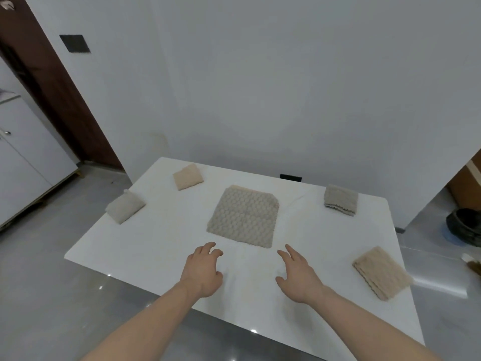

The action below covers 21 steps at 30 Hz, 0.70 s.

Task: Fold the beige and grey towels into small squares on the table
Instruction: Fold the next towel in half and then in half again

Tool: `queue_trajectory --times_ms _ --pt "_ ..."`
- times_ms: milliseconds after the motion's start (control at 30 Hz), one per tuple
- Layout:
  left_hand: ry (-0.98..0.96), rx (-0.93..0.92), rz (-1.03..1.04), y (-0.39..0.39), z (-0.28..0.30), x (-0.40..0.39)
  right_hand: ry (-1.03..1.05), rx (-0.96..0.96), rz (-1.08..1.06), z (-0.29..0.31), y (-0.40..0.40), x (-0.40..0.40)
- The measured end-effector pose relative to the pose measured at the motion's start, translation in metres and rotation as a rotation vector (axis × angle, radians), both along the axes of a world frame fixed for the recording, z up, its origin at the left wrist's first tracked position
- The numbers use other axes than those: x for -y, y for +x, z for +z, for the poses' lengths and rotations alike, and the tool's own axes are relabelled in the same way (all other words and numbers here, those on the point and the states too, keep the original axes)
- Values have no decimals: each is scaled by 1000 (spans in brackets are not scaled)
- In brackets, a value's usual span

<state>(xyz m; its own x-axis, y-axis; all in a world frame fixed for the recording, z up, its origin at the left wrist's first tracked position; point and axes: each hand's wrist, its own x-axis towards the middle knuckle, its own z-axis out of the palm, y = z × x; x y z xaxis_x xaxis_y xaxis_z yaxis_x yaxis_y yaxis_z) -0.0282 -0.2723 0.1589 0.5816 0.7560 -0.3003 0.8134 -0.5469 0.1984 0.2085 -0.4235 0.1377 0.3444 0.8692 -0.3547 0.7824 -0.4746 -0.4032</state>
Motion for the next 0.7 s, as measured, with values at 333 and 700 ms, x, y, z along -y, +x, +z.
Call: queue_trajectory --times_ms 333,700 --pt "25 15 -32 -20 12 -38 26 -8 -41 11 -30 -24" --pt "-6 15 -255 -38 -17 -149 31 0 -286 -10 -73 -99"
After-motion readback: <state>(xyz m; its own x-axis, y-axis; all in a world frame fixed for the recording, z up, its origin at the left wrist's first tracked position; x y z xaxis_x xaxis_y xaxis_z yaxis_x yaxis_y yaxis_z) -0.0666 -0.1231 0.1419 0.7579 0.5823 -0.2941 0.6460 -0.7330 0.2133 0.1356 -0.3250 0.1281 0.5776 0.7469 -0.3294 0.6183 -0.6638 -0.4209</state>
